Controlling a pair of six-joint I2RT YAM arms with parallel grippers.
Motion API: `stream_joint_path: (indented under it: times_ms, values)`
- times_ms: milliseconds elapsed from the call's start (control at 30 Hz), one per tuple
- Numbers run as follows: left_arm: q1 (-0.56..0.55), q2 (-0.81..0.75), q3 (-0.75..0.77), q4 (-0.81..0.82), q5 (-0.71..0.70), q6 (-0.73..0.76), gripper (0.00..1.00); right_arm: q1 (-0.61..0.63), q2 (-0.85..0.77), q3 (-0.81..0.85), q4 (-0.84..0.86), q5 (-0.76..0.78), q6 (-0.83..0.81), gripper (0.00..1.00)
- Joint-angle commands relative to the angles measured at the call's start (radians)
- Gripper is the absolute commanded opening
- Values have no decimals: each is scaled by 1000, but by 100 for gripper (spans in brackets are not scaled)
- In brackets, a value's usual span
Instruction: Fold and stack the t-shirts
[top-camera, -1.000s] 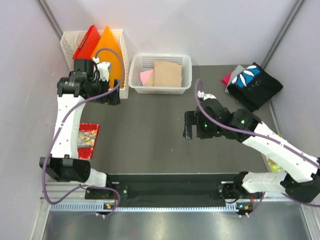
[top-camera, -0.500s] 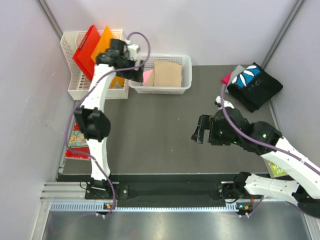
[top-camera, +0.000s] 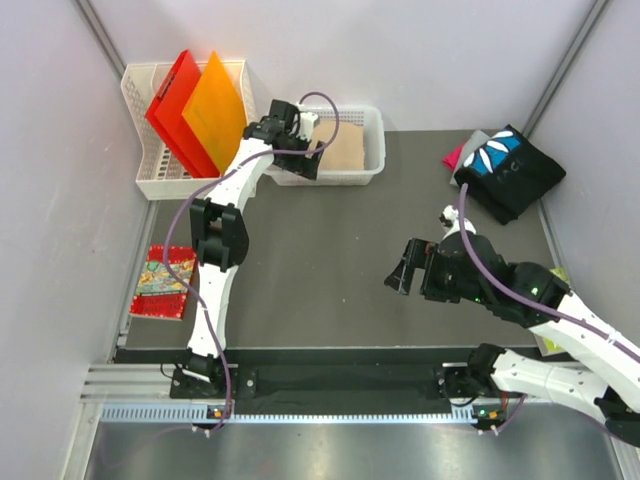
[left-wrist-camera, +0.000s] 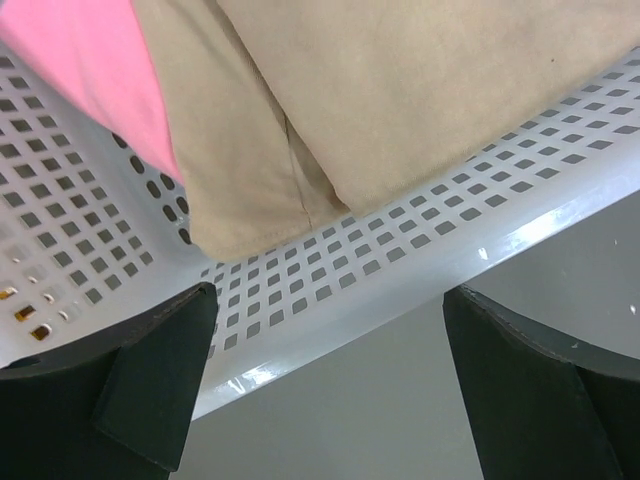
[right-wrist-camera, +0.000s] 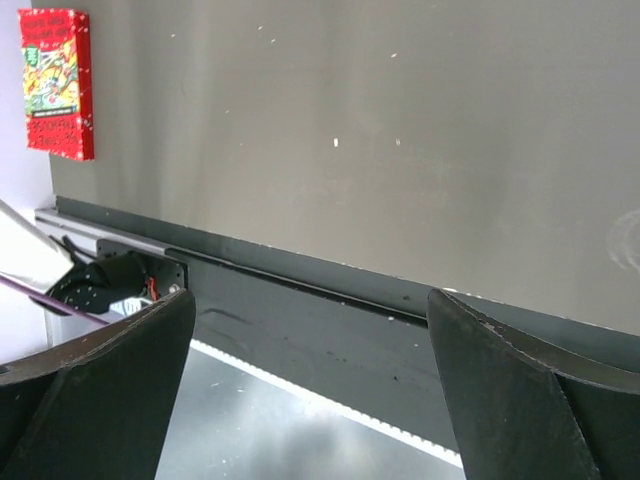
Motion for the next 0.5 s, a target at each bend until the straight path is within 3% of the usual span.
stream_joint_path:
  times_ms: [0, 167, 333, 467]
  values:
    - [-4, -13, 47, 206, -71, -20, 99, -6, 17, -11, 110, -44, -4, 98]
    - [-4, -61, 46, 313, -51, -40, 99, -10, 101, 27, 178, -59, -79, 100]
    - [16, -99, 39, 370, -48, -103, 99, -43, 311, 150, 199, -107, -205, 100]
    - [66, -119, 33, 387, -39, -208, 99, -163, 391, 220, 250, -149, -263, 100]
